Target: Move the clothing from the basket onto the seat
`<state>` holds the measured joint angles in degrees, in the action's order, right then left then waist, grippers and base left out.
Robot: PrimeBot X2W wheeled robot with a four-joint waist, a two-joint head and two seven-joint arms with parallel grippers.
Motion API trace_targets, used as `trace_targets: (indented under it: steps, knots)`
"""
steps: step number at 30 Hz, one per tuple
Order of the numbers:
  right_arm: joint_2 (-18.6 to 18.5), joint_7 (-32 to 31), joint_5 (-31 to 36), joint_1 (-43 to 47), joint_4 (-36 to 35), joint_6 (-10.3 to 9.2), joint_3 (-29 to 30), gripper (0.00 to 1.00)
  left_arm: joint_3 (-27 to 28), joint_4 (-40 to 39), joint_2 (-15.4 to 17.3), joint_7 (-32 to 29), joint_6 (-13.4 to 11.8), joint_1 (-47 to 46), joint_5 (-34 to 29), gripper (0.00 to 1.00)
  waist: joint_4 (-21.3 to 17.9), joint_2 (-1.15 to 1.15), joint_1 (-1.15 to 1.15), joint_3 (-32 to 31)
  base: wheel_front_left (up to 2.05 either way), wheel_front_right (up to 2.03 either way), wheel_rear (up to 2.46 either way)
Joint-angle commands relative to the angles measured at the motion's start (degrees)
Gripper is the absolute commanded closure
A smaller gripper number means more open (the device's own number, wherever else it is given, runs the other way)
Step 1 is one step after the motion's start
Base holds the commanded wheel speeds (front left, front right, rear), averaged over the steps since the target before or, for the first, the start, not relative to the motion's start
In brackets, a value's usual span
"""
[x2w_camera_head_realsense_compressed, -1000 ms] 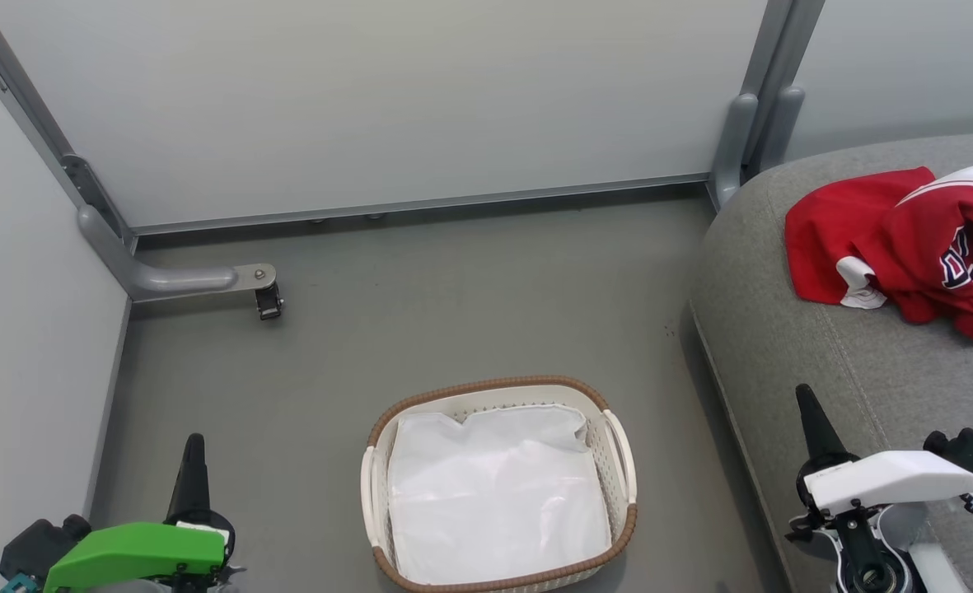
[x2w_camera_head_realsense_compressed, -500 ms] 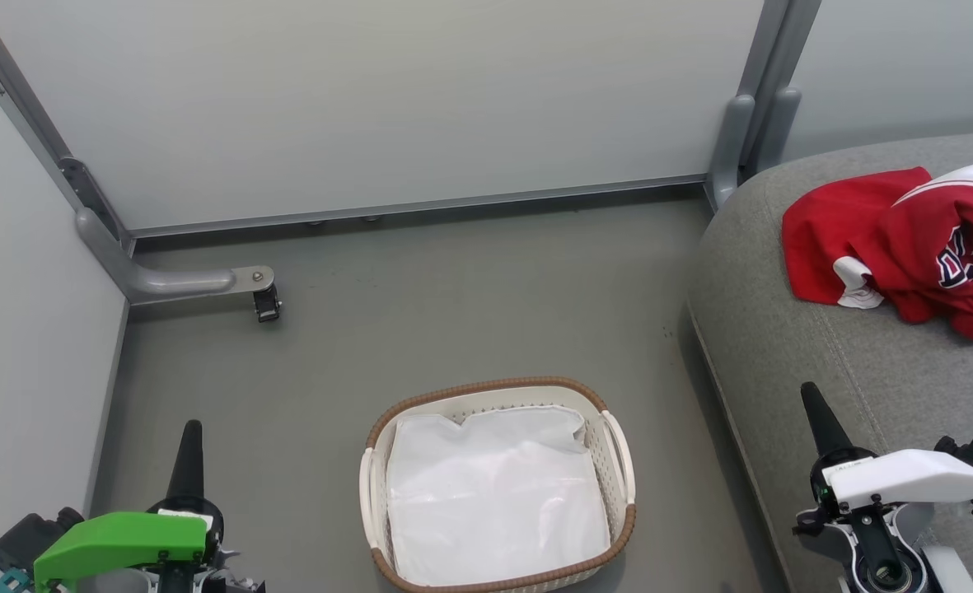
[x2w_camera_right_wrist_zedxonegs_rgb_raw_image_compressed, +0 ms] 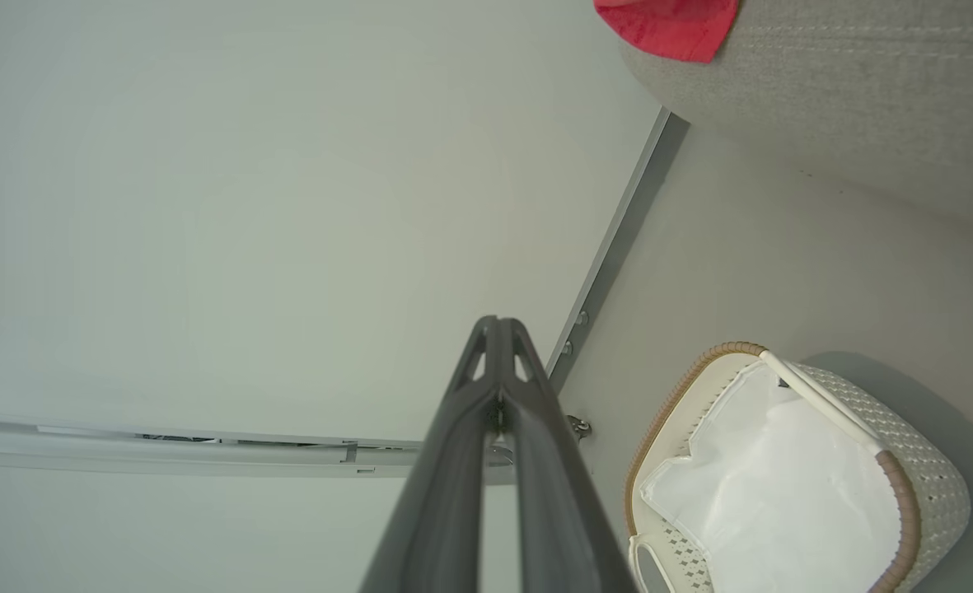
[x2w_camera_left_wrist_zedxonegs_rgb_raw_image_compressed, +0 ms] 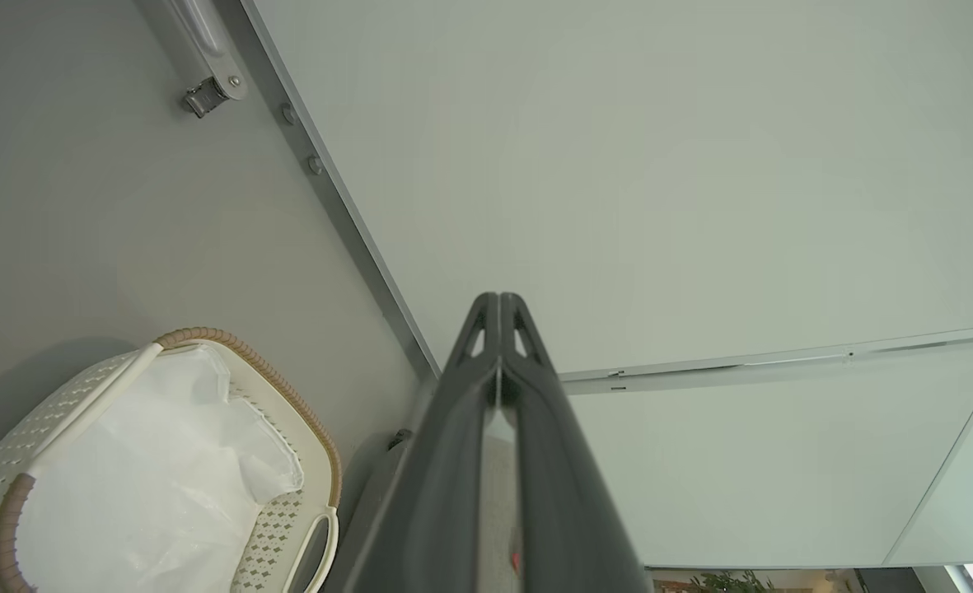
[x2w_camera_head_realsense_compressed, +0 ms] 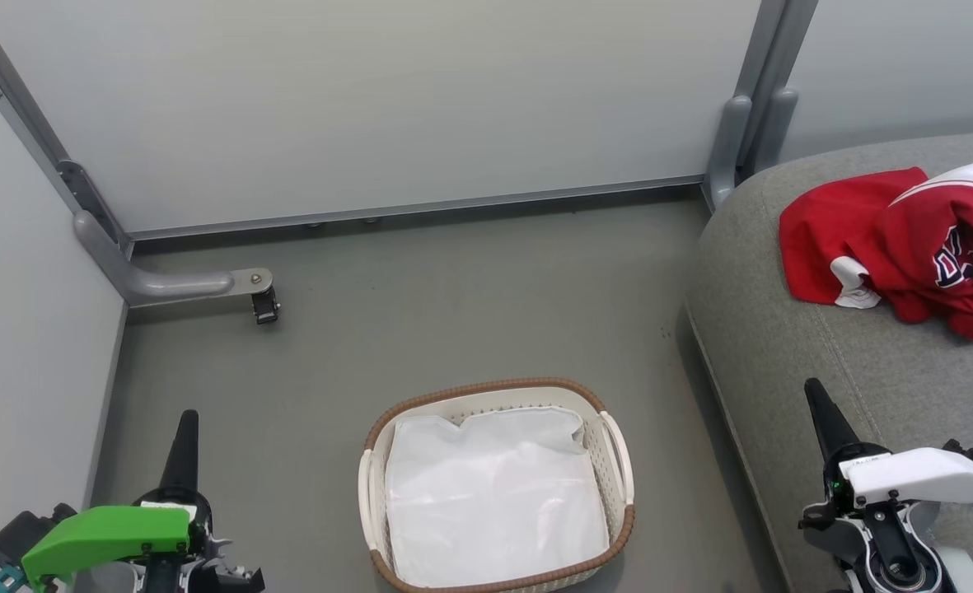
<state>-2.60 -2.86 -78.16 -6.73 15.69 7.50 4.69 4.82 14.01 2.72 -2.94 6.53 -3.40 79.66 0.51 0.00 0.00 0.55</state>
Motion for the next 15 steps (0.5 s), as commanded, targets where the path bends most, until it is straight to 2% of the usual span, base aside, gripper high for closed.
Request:
trace_targets:
  steps: [1,15]
  knots:
    - [-0.34,-0.41,-1.32,0.34,-0.61,-0.01,0.32,1.00,0.28,-0.21,0.34,-0.25,0.30,-1.58,1.31,1.00,-0.02,0.00,0.00,-0.02,0.00,0.00,0.00]
    - [-0.39,-2.09,-7.49,0.52,-1.23,0.00,1.14,1.00,1.06,-0.06,0.35,-1.94,0.67,-2.37,6.75,1.00,-0.23,0.00,0.00,-0.17,0.00,0.00,0.00]
